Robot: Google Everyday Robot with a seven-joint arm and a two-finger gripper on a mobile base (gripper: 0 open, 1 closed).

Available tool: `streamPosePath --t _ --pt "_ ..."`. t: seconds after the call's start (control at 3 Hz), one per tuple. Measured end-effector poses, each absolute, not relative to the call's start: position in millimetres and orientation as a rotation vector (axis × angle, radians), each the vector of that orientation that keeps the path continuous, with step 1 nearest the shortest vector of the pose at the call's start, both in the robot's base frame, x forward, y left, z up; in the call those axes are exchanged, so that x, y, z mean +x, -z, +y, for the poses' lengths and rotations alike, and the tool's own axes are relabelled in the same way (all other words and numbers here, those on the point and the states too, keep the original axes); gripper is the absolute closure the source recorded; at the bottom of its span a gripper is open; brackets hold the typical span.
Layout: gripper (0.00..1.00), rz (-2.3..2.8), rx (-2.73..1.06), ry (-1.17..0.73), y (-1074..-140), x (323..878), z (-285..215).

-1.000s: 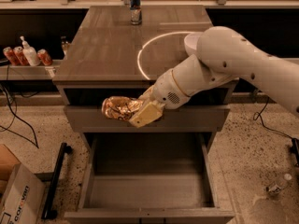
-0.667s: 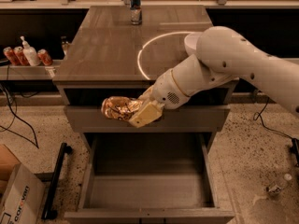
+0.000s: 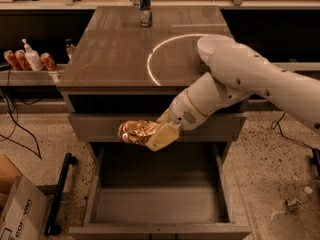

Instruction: Place orange can into middle drawer

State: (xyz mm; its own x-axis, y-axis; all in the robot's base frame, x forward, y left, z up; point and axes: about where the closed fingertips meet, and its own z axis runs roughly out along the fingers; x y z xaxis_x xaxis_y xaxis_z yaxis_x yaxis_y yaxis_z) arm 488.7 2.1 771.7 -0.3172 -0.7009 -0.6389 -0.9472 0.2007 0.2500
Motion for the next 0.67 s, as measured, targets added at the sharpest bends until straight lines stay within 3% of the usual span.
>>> streamPosePath --t 0.67 --pt "1.0 2.21 -1.459 -0.905 -735 476 -17"
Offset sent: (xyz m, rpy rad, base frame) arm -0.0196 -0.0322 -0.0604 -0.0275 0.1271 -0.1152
